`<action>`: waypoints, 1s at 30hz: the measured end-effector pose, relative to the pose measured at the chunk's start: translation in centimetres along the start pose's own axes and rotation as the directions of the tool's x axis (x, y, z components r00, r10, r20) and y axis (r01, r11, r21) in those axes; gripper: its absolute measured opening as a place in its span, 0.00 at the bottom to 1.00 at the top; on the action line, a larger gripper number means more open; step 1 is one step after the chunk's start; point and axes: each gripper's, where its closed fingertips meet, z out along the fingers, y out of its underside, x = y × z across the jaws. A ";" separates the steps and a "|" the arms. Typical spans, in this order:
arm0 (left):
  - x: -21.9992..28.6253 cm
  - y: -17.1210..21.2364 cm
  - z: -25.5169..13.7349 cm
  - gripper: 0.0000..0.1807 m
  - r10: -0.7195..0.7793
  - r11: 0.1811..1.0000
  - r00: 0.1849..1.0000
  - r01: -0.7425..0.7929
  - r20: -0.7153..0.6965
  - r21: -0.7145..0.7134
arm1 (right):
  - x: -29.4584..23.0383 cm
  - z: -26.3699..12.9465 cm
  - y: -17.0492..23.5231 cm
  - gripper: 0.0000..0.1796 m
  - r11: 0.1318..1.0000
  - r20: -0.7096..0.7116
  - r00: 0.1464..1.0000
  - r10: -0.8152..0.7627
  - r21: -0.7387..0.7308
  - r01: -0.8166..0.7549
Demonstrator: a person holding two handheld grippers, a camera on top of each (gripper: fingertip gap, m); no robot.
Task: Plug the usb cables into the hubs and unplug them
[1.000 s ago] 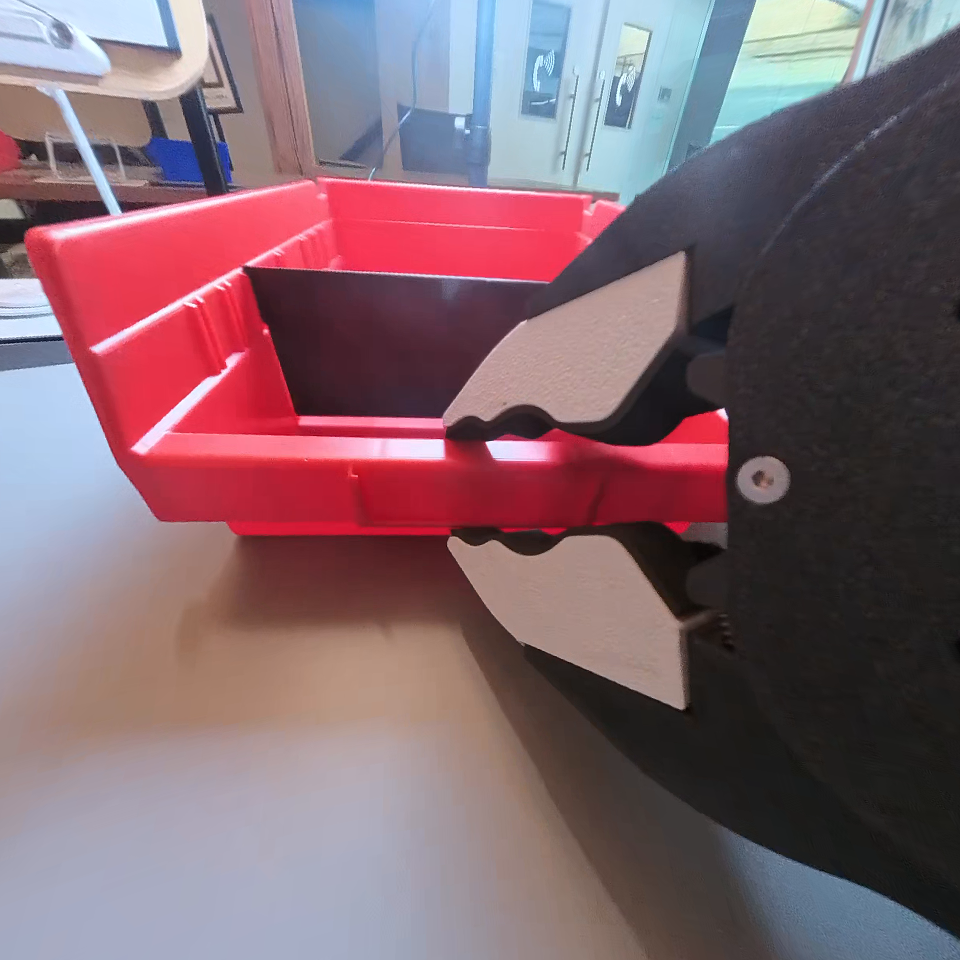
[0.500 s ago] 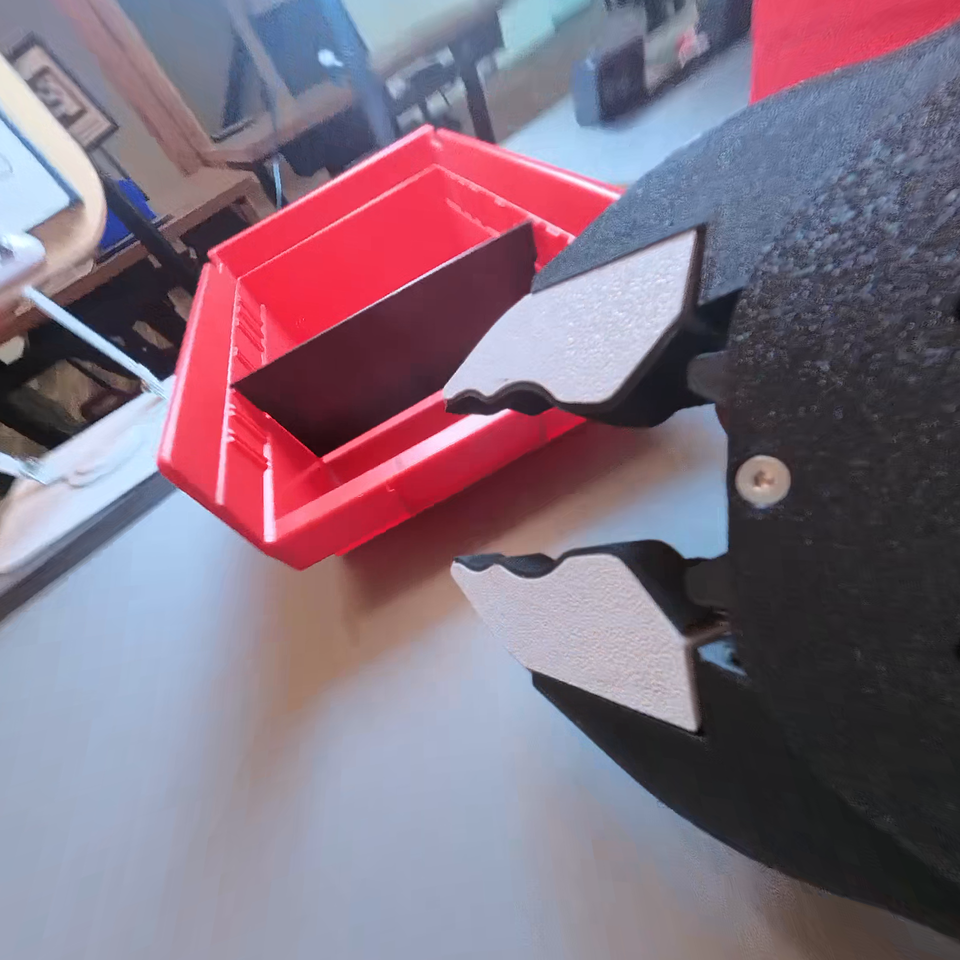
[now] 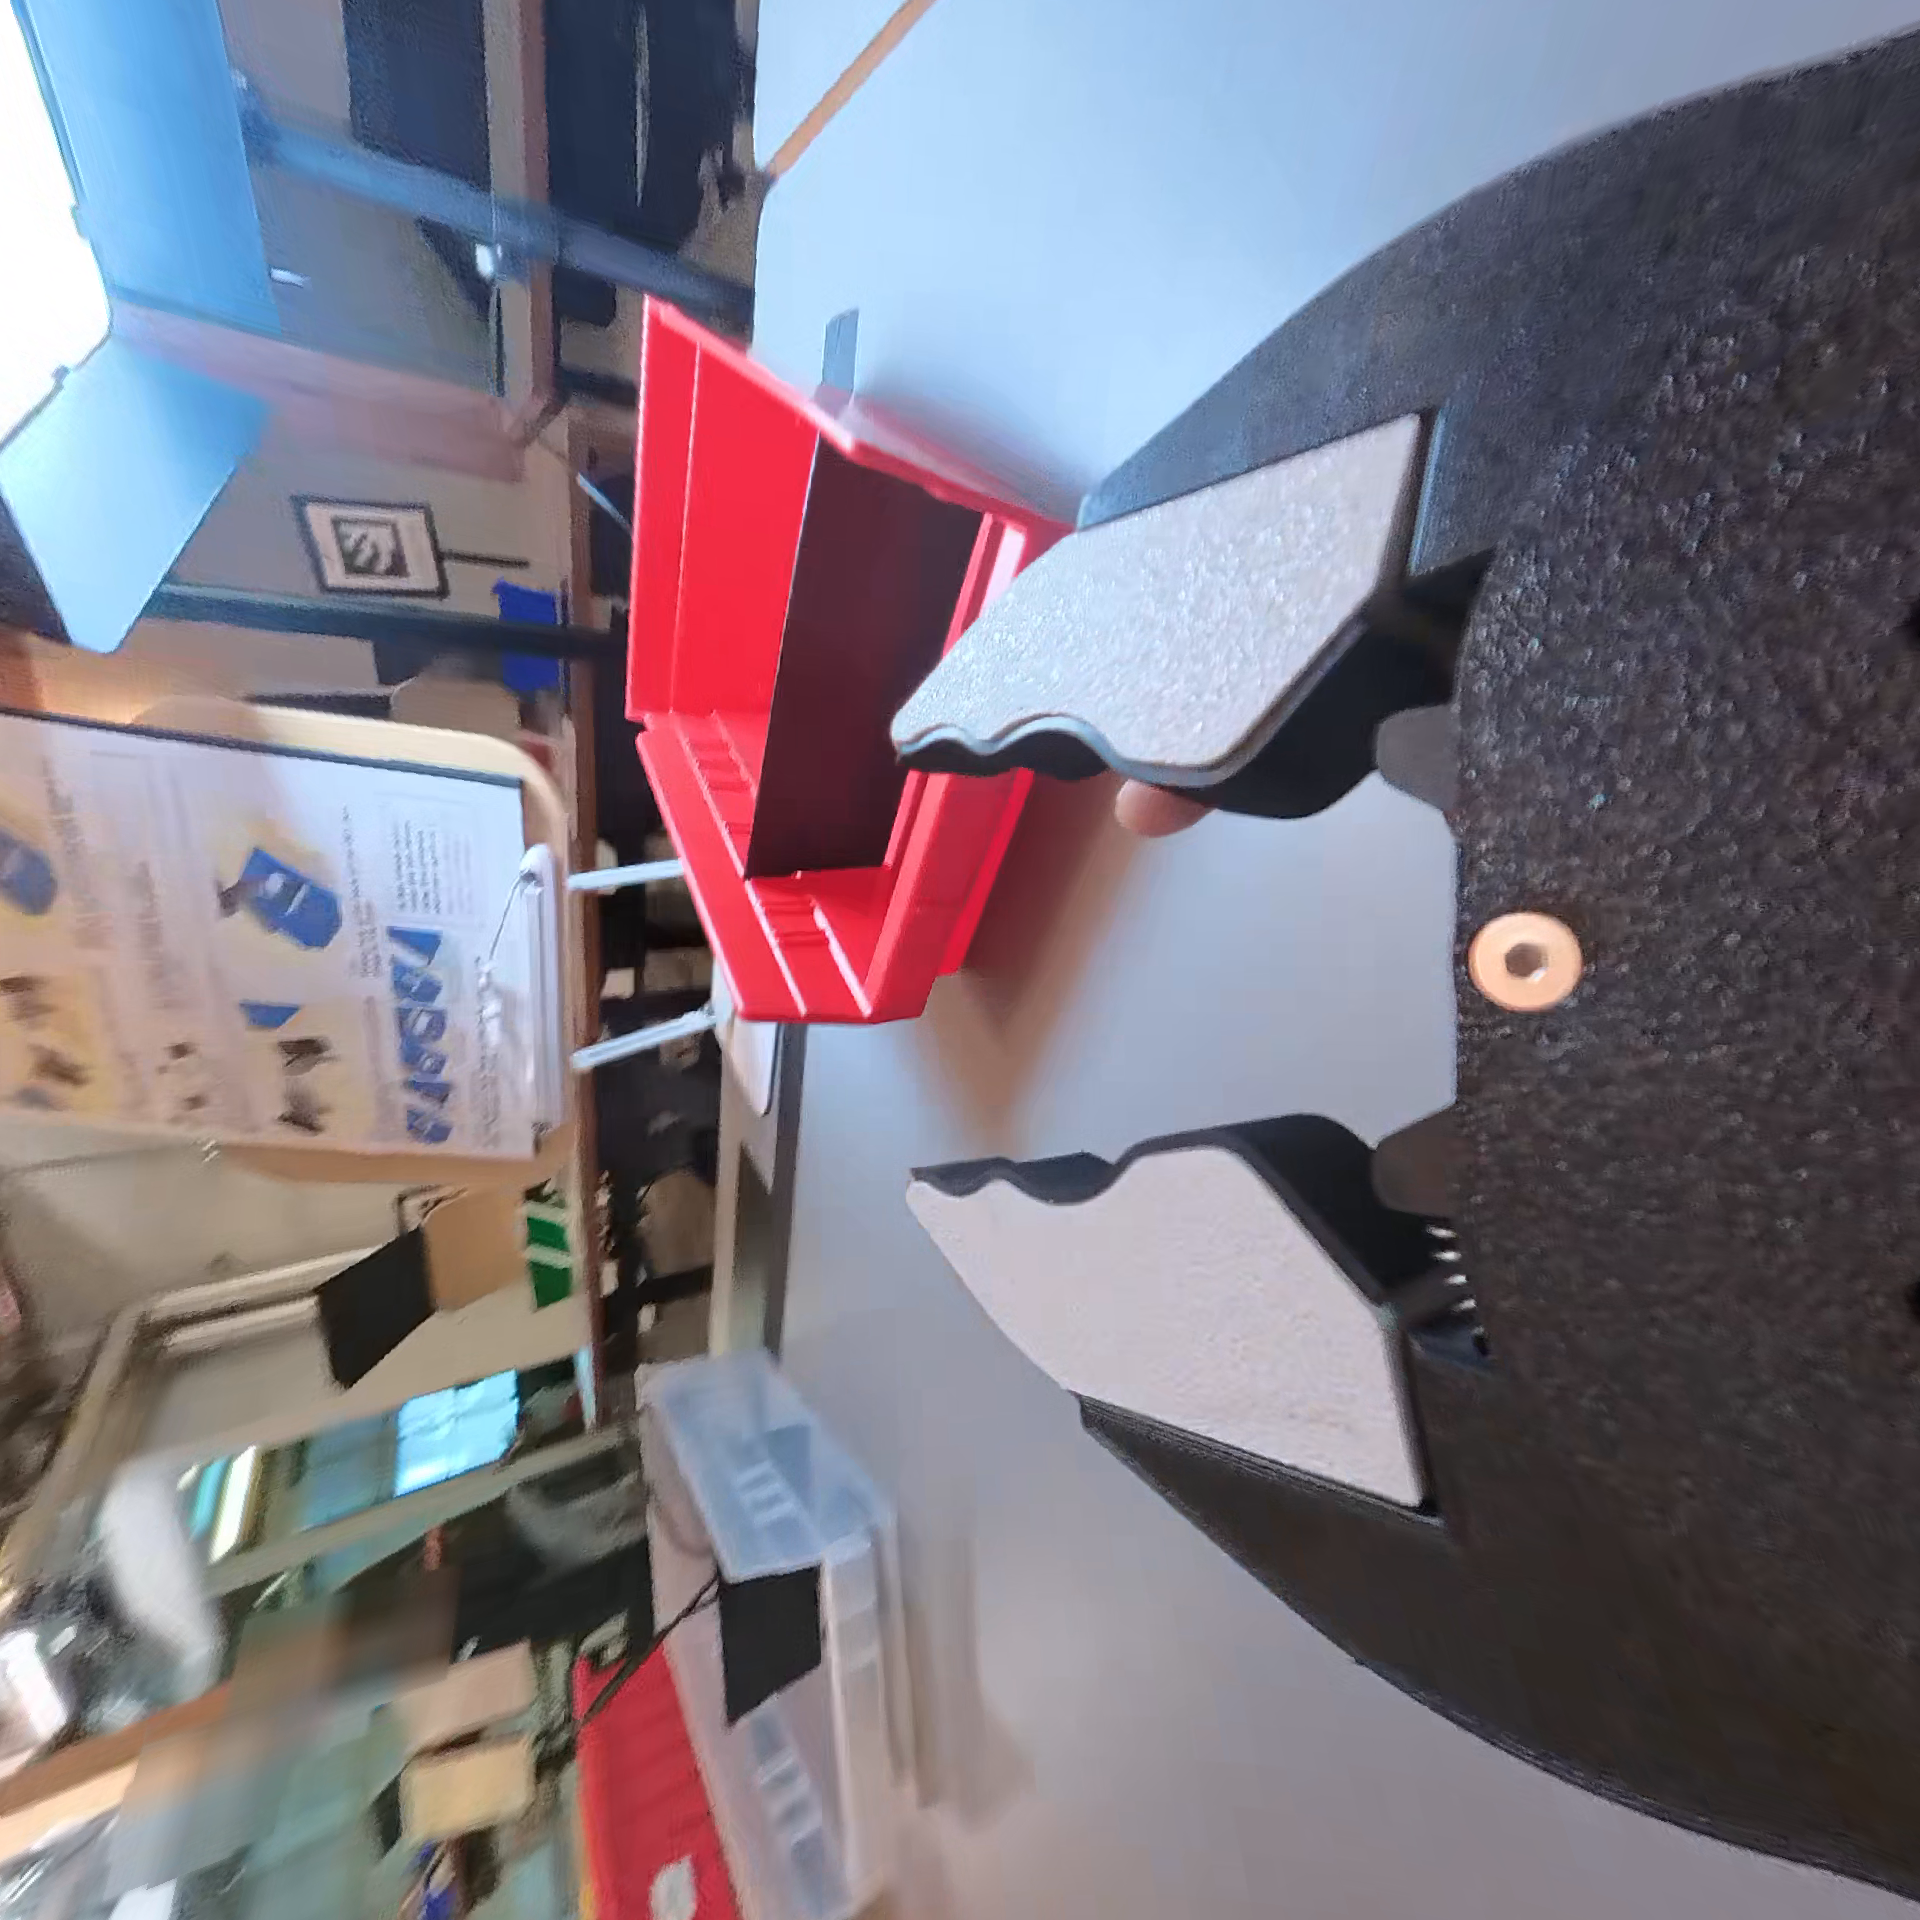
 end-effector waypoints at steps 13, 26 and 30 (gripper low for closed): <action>0.1 0.5 0.0 0.36 -0.018 1.000 0.999 0.018 -0.029 -0.020 | -0.2 0.0 0.0 0.40 0.999 -0.013 0.999 -0.050 0.009 0.050; 0.9 1.1 1.1 0.35 0.015 0.995 0.999 -0.020 -0.045 -0.101 | -0.8 0.1 -0.1 0.39 0.994 -0.016 0.994 -0.107 0.002 0.108; 2.4 0.6 4.3 0.34 0.154 0.958 0.986 -0.166 -0.070 -0.233 | -4.3 1.4 -1.7 0.39 0.981 0.064 0.979 -0.193 -0.005 0.194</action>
